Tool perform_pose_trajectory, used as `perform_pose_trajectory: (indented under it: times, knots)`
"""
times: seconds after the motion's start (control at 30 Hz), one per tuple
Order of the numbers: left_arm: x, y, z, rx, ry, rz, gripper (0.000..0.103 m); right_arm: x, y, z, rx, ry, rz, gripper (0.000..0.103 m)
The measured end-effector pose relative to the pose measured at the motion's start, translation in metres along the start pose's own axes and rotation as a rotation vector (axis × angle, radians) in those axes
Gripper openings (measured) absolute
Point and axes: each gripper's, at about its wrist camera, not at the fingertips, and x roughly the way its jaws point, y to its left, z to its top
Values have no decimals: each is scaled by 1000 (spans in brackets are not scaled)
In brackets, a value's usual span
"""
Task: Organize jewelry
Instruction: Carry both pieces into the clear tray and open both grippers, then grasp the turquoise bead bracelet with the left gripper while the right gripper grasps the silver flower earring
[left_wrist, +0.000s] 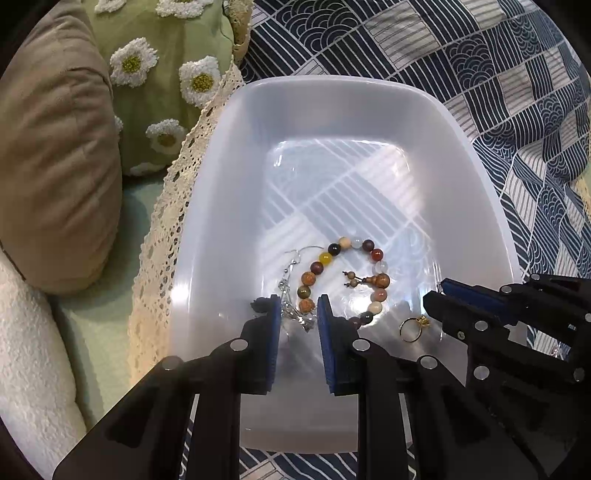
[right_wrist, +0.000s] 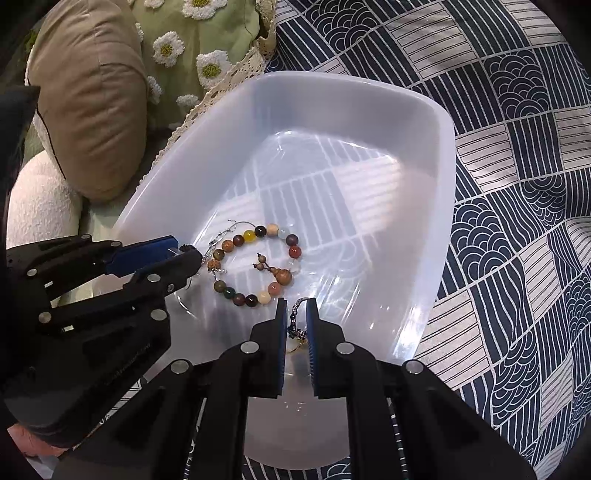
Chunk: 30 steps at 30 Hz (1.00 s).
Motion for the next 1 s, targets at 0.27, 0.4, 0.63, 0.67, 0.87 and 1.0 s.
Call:
perform_pose_trajectory:
  times: [0.27, 0.4, 0.63, 0.67, 0.87, 1.0]
  knots:
    - [-9, 6, 1, -15, -26, 5, 34, -13, 2, -1, -4, -28, 4, 28]
    - [-28, 12, 3, -39, -72, -23, 41, -44, -3, -2, 15, -76, 14, 28]
    - [-84, -2, -20, -52, -198, -84, 60, -125, -32, -36, 55, -206, -30, 55]
    - [-92, -7, -27, -53, -215, -99, 65, -131, -37, -42, 64, -211, -41, 56]
    - [-122, -47, -68, -2, -271, -178, 85, -147, -86, -108, 135, -208, -126, 65]
    - [-112, -76, -99, -4, -223, -255, 85, -135, -116, -152, 198, -154, -132, 65]
